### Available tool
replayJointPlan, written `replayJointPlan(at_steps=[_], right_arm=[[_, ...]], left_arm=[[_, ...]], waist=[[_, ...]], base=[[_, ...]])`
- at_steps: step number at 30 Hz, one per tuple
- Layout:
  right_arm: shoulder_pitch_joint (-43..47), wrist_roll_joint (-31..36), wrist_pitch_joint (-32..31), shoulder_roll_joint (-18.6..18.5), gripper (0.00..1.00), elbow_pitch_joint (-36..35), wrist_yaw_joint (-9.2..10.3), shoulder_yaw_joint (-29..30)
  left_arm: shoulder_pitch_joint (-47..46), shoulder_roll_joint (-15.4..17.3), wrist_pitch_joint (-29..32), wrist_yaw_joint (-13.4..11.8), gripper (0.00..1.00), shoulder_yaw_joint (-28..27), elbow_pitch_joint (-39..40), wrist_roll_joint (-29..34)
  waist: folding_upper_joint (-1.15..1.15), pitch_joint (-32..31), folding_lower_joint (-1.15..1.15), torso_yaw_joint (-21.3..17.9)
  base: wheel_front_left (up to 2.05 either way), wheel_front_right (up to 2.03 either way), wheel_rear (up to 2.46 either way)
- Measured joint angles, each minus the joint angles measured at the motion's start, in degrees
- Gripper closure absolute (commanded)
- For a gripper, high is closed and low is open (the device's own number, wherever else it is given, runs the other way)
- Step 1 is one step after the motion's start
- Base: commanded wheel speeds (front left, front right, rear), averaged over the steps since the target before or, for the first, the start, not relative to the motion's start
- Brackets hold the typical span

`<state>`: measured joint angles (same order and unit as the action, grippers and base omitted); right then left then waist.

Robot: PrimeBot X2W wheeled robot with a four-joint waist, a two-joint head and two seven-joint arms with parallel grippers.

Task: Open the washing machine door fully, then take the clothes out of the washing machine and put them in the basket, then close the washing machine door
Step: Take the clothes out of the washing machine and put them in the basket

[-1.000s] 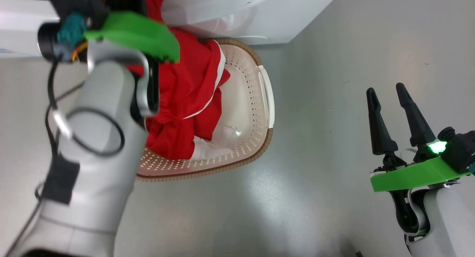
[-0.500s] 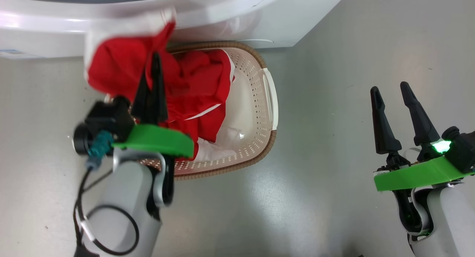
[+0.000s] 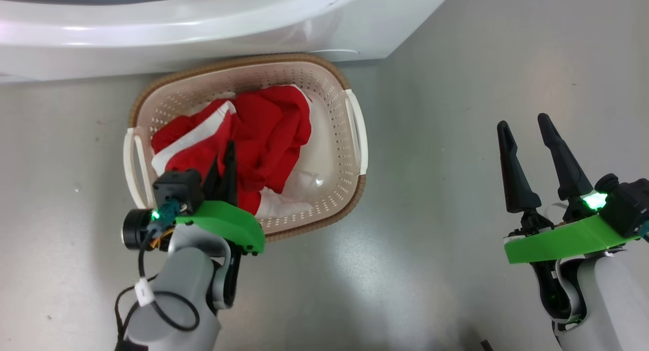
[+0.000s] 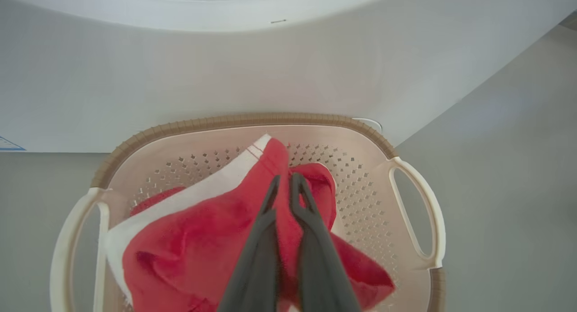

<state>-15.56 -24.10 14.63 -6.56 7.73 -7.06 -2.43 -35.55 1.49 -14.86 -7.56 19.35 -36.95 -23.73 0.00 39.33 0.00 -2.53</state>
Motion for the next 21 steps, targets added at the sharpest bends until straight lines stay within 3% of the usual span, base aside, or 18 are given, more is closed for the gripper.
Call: replayJointPlan(at_steps=[12,13,15,16,17,18,21], right_arm=[[-0.03,-0.02,0.0,0.36,0.0,0.27,0.0,-0.15],[-0.03,-0.02,0.0,0.37,0.0,0.29,0.0,-0.14],[-0.03,-0.02,0.0,0.38,0.0,0.31,0.0,-0.11],[-0.03,-0.02,0.0,0.38,0.0,0.32,0.0,-0.11],[-0.03,-0.02,0.0,0.37,0.0,0.35,0.0,-0.1],[-0.03,-0.02,0.0,0.37,0.0,0.43,0.0,-0.1],[-0.01,-0.02,0.0,0.38,0.0,0.62,0.0,-0.02]], left_arm=[[-4.72,-0.02,0.0,1.05,0.98,-0.69,-8.69,-1.65],[-4.74,-0.02,0.0,1.05,0.9,-0.77,-8.81,-1.65],[-4.75,-0.02,0.0,1.07,0.58,-0.9,-8.95,-1.65],[-4.75,-0.02,0.0,1.07,0.39,-0.94,-8.94,-1.65],[-4.75,-0.02,0.0,1.12,0.08,-0.99,-8.93,-1.65],[-4.75,-0.02,0.0,1.13,0.0,-1.03,-8.94,-1.65],[-4.74,-0.02,0.01,1.64,0.0,-1.11,-8.88,-1.65]], waist=[[0.0,0.43,0.0,-1.8],[0.0,0.39,0.0,-1.78],[0.0,0.27,0.0,-1.69],[0.0,0.18,0.0,-1.62],[0.0,0.07,0.0,-1.54],[0.0,-0.08,0.0,-1.47],[0.0,-0.71,0.0,-1.21]], base=[[0.0,0.0,0.0],[0.0,0.0,0.0],[0.0,0.0,0.0],[0.0,0.0,0.0],[0.0,0.0,0.0],[0.0,0.0,0.0],[0.0,0.0,0.0]])
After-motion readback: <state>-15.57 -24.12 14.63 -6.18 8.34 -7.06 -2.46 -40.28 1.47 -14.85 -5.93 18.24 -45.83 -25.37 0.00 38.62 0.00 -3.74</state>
